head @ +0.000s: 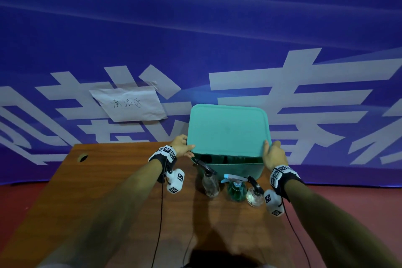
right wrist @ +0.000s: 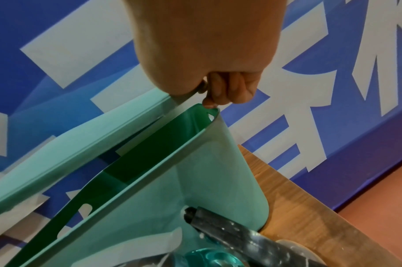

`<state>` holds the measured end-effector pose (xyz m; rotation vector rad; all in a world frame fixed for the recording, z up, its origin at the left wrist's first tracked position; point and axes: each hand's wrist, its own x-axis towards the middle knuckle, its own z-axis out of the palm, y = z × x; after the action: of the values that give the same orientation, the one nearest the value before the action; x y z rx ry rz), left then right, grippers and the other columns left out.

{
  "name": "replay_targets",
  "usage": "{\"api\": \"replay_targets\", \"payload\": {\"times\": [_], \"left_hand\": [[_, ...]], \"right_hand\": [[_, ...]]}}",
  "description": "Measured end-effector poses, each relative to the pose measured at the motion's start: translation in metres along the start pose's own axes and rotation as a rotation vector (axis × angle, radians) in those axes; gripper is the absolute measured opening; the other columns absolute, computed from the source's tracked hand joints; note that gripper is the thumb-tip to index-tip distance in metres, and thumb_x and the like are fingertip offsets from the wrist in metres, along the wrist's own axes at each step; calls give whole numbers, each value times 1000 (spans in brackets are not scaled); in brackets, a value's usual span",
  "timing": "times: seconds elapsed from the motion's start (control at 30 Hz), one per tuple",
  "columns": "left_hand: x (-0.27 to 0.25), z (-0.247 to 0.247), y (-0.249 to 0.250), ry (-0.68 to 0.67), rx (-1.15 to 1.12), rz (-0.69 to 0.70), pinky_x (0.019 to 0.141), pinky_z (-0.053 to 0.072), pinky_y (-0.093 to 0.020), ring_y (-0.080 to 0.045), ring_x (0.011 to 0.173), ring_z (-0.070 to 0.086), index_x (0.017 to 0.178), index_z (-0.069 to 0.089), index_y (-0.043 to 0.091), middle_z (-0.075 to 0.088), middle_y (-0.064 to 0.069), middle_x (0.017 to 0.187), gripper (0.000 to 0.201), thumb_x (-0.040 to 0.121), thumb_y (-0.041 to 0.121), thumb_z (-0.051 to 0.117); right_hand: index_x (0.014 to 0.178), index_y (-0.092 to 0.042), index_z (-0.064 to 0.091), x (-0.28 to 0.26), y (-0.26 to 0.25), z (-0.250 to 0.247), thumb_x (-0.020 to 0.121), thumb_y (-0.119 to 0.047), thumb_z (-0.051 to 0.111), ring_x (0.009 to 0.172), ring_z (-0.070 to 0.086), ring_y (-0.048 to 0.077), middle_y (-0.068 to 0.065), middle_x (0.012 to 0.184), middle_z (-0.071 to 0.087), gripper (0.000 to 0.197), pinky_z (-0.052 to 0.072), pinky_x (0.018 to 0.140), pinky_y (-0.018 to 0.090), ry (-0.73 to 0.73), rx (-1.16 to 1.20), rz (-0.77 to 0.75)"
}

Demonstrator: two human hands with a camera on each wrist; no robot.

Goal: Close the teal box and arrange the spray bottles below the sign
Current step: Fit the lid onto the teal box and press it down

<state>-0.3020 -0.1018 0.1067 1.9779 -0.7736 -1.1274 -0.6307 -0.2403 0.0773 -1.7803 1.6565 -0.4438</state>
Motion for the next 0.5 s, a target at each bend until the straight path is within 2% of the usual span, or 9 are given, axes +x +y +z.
{"api": "replay_targets", "payload": {"times": [0.1, 0.2, 0.3, 0.4, 0.5], "left_hand": [[2, 1, -2, -4, 4, -4, 59, 64, -32, -20, 58, 72, 126, 45, -4, 69, -20, 100, 35, 97, 1, 64], [2, 3, -2, -19, 16, 17, 60, 64, -32, -23, 63, 72, 113, 45, 3, 69, -21, 98, 27, 95, 0, 65], [3, 6, -8, -22, 68, 37, 61, 63, -28, -23, 70, 72, 107, 47, 5, 71, -26, 106, 25, 94, 1, 68], [5, 6, -18, 4, 127, 49, 60, 62, -27, -22, 69, 72, 105, 49, 6, 72, -26, 105, 25, 93, 4, 70], [5, 5, -29, -2, 177, 39, 68, 64, -34, -29, 76, 75, 111, 50, 3, 74, -20, 97, 30, 92, 7, 73]], "right_hand": [[113, -1, 53, 0, 0, -3, 101, -62, 27, 88, 61, 38, 22, 106, 63, 67, 47, 71, 40, -10, -61, 45], [114, 1, 55, 0, 4, -5, 102, -63, 27, 97, 63, 42, 25, 111, 64, 70, 45, 72, 40, -12, -55, 42], [108, -4, 44, 0, 9, -2, 103, -57, 30, 86, 61, 41, 27, 105, 64, 55, 50, 71, 46, 1, -29, -9], [104, -8, 37, -3, 13, 1, 104, -53, 31, 81, 62, 43, 26, 94, 64, 45, 47, 66, 45, 10, -81, -68], [101, -12, 33, -5, 15, 6, 105, -51, 27, 69, 57, 36, 17, 79, 61, 40, 50, 64, 46, 30, -142, -110]]}}
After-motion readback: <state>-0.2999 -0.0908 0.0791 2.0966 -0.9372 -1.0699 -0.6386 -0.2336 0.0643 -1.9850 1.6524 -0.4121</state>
